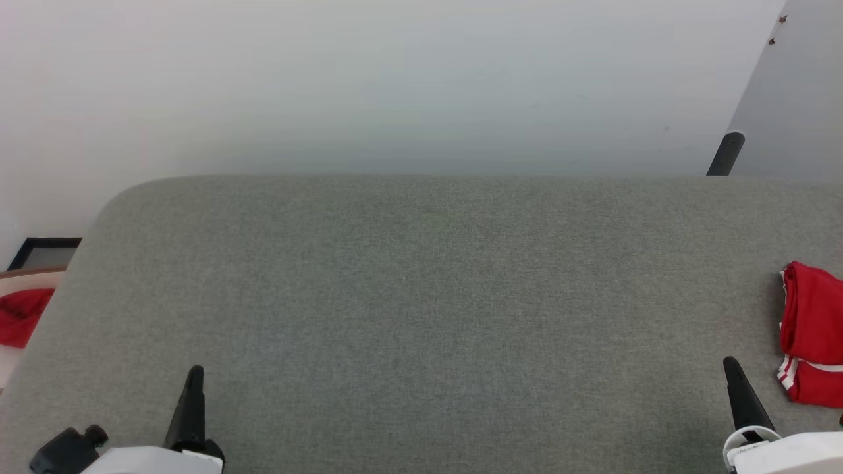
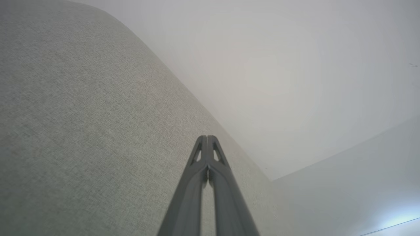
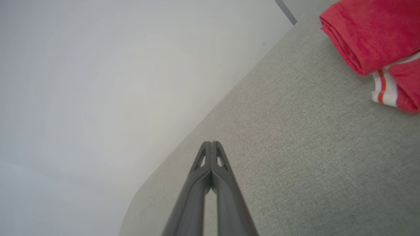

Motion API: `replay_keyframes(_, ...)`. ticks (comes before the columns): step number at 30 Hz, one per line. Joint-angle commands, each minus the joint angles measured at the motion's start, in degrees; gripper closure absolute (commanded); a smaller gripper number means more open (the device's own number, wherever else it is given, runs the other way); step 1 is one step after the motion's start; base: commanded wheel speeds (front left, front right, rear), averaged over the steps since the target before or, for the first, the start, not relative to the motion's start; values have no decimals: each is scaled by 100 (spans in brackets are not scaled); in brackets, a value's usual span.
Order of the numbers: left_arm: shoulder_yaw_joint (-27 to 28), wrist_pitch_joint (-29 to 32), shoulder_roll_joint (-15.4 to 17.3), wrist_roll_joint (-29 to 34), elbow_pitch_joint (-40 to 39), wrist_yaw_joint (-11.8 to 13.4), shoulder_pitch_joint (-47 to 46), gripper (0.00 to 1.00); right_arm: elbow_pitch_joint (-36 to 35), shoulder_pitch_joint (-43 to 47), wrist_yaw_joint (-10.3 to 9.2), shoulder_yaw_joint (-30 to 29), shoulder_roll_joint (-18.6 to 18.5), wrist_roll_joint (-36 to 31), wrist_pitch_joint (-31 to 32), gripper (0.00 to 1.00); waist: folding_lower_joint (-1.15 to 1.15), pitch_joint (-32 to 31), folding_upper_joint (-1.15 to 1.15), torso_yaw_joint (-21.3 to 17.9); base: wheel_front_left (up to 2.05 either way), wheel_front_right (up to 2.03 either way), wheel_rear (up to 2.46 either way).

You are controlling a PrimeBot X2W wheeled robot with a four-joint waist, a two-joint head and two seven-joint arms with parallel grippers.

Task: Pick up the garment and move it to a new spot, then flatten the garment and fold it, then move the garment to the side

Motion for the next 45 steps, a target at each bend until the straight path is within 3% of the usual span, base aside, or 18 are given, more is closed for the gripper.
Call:
replay_keyframes(1,27,52,7,-187,-42,-8,-133,100,-39,-157,-2,-36,-1,199,41,100,0,5,-1,-5,0,0,0)
replay_keyframes(45,45,696,-342,-2333,126,-15,-491,100,123,-481,-3,-175,238,2376,504,100,0,122,-1,-110,0,0,0)
